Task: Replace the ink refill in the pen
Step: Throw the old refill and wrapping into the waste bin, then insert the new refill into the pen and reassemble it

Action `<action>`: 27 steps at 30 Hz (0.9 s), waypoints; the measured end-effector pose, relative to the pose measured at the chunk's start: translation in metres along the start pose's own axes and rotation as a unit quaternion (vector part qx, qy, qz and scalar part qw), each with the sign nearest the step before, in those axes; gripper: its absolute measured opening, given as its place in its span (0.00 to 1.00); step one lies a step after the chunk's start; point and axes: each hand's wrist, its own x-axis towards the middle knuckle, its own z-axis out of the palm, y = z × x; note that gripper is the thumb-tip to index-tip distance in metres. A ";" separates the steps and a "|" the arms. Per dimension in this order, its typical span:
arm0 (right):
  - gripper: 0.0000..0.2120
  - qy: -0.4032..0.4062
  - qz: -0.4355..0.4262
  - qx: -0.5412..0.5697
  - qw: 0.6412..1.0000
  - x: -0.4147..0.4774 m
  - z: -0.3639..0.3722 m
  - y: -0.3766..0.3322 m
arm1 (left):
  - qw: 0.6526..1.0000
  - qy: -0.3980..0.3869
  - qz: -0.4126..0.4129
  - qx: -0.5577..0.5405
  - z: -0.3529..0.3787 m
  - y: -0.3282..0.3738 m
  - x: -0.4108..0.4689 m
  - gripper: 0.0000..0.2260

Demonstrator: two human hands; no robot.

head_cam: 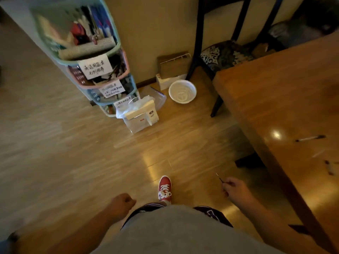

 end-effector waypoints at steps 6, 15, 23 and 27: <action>0.08 0.094 0.085 0.098 0.987 -0.005 -0.035 0.020 | 0.985 -0.034 0.102 0.135 -0.071 0.136 0.052 0.12; 0.09 0.187 0.161 0.260 0.934 -0.016 -0.101 0.076 | 0.943 -0.071 0.242 0.219 -0.021 0.358 0.097 0.09; 0.07 0.180 0.108 0.286 0.935 0.003 -0.205 0.083 | 0.859 -0.117 0.410 0.283 0.084 0.534 0.043 0.07; 0.11 0.181 0.078 0.329 0.923 0.027 -0.256 0.079 | 0.826 -0.136 0.434 0.334 0.134 0.596 0.026 0.08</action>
